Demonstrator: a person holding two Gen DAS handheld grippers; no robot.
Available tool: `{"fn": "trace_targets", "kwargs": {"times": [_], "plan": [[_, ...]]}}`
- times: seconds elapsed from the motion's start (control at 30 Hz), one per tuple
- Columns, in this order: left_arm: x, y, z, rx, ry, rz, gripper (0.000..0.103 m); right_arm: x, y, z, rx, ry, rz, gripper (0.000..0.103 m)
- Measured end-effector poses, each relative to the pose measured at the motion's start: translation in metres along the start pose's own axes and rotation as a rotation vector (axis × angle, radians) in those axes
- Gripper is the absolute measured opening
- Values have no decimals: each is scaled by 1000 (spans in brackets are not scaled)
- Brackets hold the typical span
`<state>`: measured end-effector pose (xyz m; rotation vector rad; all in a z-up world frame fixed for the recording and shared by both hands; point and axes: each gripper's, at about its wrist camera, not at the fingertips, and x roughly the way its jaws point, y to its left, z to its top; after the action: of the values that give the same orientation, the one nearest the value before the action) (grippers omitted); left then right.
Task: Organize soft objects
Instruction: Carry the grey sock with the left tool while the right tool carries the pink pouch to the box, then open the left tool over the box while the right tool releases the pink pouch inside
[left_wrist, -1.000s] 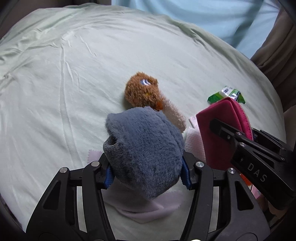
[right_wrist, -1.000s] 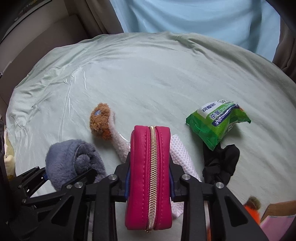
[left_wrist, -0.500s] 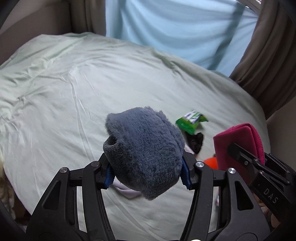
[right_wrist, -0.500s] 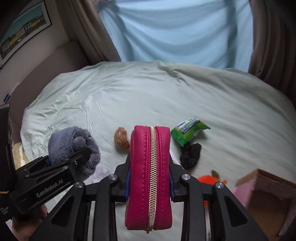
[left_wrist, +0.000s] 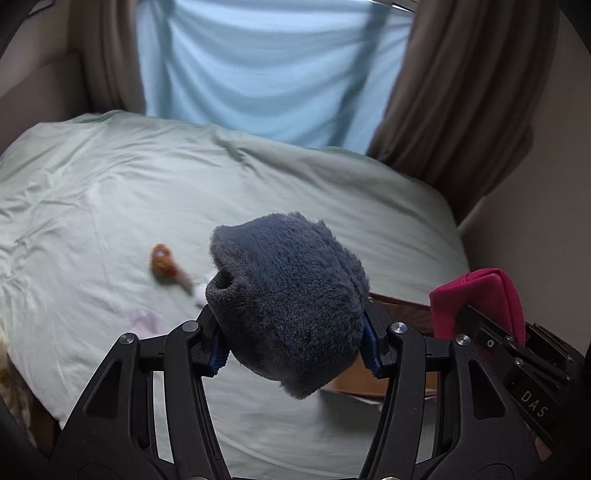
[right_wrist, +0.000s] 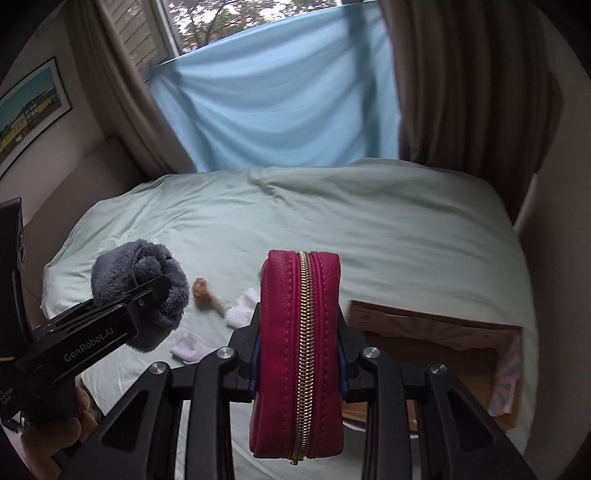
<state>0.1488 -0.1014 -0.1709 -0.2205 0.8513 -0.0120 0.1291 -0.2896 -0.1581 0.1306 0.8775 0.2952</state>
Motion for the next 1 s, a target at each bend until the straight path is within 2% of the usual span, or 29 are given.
{"fn": "trace_targets", "kwargs": {"times": [0.23,0.37,0.53,0.7,0.83,1.0], "plan": [[42,-92,-18,114,118,-87,52,-11,-74,-8,72,48,-85,28],[78,-130,-33,158,200,-124,52,1,-119,-20,128,81,-125,28],[134,-167,-51,240,301,-131,52,24,-165,-40,205,133,-163,28],[184,-186,-73,300,374,-94,53,57,-204,-57,239,217,-185,28],[227,-190,-89,350,450,-49,53,90,-224,-69,271,295,-197,28],[262,-197,-108,429,513,-3,53,124,-244,-77,304,357,-200,28]]}}
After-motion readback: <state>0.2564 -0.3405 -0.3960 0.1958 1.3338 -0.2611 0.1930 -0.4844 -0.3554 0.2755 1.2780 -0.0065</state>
